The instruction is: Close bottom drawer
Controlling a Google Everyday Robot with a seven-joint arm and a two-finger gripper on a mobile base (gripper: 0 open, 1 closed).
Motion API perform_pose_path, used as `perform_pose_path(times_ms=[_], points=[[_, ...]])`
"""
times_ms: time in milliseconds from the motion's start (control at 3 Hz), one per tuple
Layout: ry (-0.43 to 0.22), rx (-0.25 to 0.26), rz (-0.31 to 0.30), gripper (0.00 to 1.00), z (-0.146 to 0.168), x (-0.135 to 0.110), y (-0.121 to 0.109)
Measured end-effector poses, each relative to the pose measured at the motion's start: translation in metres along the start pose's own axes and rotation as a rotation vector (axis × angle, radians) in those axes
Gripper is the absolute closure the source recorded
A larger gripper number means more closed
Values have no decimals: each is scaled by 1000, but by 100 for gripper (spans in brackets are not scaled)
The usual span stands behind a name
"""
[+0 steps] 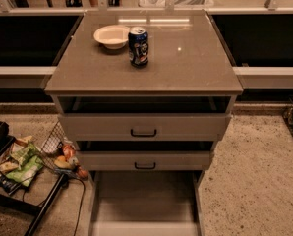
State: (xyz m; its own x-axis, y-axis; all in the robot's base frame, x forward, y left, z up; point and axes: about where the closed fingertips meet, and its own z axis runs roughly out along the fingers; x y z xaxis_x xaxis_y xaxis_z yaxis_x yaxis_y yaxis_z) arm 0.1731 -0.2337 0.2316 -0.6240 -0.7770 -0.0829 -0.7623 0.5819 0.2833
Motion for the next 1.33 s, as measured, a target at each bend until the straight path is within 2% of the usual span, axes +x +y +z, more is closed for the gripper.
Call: perform_pose_path(times_ms=[333,667,1000,1333], points=[[-63,-14,-18,100,20,-18,2],[-211,-40,-93,100,67,-64,6],[-330,-70,-160,100,109,-105,12],[-403,-83,-195,100,137,-132,9]])
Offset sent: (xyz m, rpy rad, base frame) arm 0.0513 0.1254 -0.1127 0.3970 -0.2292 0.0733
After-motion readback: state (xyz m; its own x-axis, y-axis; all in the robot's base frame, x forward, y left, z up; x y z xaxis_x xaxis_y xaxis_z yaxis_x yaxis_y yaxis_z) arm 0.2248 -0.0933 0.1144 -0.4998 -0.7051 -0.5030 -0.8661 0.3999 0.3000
